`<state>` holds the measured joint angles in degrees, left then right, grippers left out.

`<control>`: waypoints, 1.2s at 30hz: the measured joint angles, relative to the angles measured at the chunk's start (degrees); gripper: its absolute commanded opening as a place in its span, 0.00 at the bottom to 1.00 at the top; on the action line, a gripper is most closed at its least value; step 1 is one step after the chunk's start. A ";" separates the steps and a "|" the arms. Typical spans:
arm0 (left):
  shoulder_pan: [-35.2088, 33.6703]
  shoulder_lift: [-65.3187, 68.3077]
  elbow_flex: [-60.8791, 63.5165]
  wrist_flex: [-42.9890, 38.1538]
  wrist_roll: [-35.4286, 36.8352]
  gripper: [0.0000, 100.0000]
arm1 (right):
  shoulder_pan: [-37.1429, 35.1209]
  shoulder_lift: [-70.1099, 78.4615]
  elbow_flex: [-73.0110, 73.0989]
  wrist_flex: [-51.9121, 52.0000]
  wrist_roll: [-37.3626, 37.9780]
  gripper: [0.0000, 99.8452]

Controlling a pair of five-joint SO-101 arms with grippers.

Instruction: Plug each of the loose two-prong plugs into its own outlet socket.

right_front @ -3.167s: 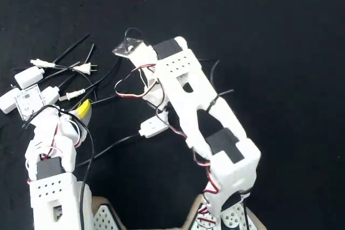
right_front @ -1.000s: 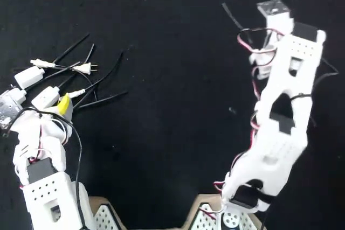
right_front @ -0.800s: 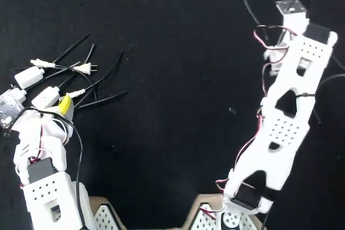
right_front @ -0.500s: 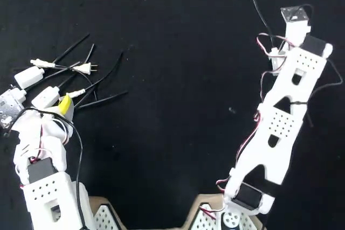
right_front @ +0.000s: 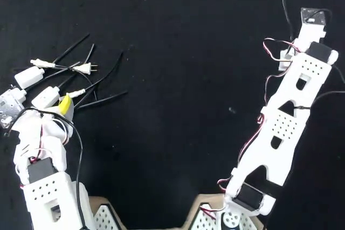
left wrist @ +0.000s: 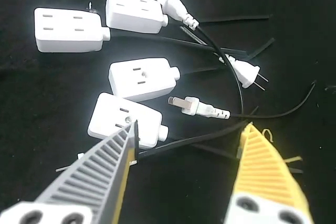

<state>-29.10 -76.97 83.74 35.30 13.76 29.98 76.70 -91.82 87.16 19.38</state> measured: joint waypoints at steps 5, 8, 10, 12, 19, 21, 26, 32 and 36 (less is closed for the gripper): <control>0.00 0.00 0.00 0.00 0.00 0.32 | 0.09 0.00 0.00 -4.04 0.00 0.19; 0.00 0.00 0.00 0.00 0.00 0.32 | 0.09 0.00 0.00 -5.80 0.00 0.19; 0.00 0.00 0.00 0.00 0.00 0.32 | 0.09 0.00 -0.53 -6.15 0.00 0.19; 0.00 0.00 0.00 0.00 0.00 0.32 | 0.09 -0.09 -0.70 -6.51 0.00 0.19; 0.00 0.00 0.00 0.00 0.00 0.32 | -0.18 -7.12 -0.70 -6.68 0.00 0.19; 0.00 0.00 0.00 0.00 0.00 0.32 | -1.32 -10.20 -0.70 -6.07 -0.09 0.19; 0.00 0.00 0.00 0.00 0.00 0.32 | -6.95 -16.88 -0.70 1.49 -0.09 0.19; 0.00 0.00 0.00 0.00 0.00 0.32 | -13.89 -20.84 -0.70 12.04 -0.09 0.19; 0.00 0.00 0.00 0.00 0.00 0.32 | -15.82 -22.15 1.76 12.13 -2.99 0.19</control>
<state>-29.10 -76.97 83.74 35.30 13.76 14.15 54.55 -90.07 99.30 16.40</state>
